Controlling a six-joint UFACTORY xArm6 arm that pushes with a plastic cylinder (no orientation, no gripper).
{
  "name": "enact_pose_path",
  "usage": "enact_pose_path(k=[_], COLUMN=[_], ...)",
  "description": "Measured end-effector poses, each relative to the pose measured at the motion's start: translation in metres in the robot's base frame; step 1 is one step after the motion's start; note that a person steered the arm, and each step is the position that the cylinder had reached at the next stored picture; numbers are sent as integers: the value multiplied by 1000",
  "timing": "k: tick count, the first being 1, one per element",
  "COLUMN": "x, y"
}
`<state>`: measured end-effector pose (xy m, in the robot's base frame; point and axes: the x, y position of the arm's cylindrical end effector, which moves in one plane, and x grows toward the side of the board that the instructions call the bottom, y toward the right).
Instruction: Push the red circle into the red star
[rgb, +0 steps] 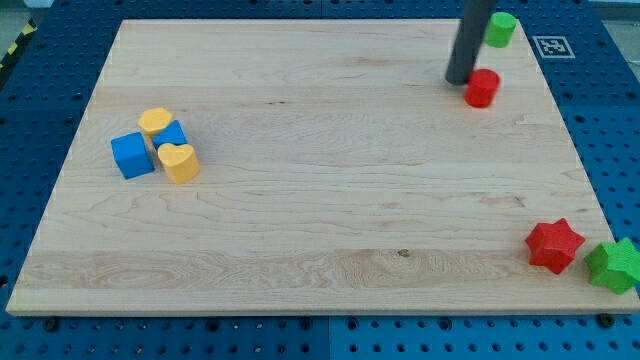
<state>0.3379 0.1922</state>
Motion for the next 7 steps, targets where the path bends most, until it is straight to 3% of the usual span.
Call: enact_pose_path(k=[1,4,7], x=[33,13,65], y=[22,59,68])
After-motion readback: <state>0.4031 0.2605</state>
